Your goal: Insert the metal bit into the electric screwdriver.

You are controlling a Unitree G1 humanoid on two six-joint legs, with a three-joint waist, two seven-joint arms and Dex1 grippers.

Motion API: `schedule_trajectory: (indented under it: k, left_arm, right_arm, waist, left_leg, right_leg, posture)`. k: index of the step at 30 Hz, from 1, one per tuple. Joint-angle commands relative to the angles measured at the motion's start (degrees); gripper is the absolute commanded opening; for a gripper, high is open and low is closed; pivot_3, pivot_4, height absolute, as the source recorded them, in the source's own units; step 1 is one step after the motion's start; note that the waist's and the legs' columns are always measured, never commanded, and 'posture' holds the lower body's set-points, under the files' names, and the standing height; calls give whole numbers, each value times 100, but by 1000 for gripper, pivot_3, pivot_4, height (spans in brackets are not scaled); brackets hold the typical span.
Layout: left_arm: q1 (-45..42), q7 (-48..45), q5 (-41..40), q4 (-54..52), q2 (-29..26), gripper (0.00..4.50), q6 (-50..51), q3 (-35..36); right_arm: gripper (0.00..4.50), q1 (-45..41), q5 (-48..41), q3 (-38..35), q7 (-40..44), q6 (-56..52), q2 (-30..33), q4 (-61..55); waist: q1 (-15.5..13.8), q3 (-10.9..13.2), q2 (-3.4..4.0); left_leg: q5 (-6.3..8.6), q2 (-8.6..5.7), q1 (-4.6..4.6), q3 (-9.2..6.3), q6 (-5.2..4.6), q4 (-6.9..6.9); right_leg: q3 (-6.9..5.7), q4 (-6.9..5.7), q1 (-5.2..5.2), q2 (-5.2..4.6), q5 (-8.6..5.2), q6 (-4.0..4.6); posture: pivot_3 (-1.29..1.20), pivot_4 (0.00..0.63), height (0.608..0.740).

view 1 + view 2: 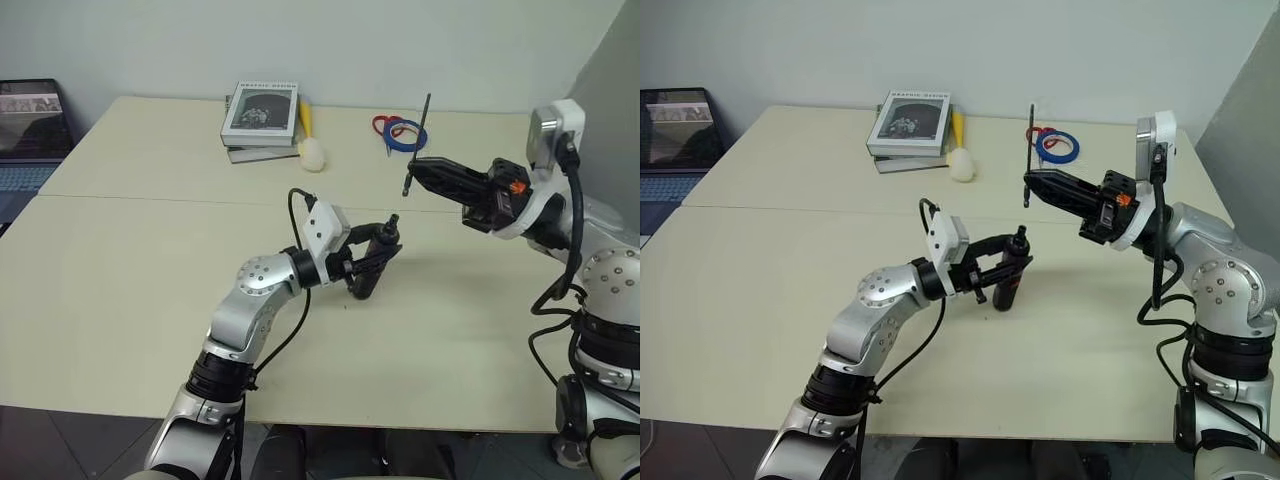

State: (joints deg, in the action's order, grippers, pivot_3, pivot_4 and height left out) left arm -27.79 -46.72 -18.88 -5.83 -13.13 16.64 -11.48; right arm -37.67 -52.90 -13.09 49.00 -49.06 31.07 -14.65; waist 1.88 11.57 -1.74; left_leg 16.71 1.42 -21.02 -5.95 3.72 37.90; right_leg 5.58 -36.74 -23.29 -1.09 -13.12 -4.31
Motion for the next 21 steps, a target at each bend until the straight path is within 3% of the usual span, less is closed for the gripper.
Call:
schedule_trajectory:
  k: [1,21]
  left_arm:
    - [-94,-112,-110,-163,69,1643,-153,-27]
    - [219,-153,-85,-79,2,1643,-349,29]
  right_arm:
    - [0,-163,-5,45,254,268,63,120]
    - [0,9,-33,173,293,472,13,194]
  waist:
    - [1,0,0]
    - [0,1,1]
  left_leg:
    - [0,0,0,0,0,0]
    - [0,0,0,0,0,-1]
  right_leg:
    - [0,0,0,0,0,0]
    - [0,0,-1,0,-1,0]
  posture:
    - [0,150,740]
    - [0,150,740]
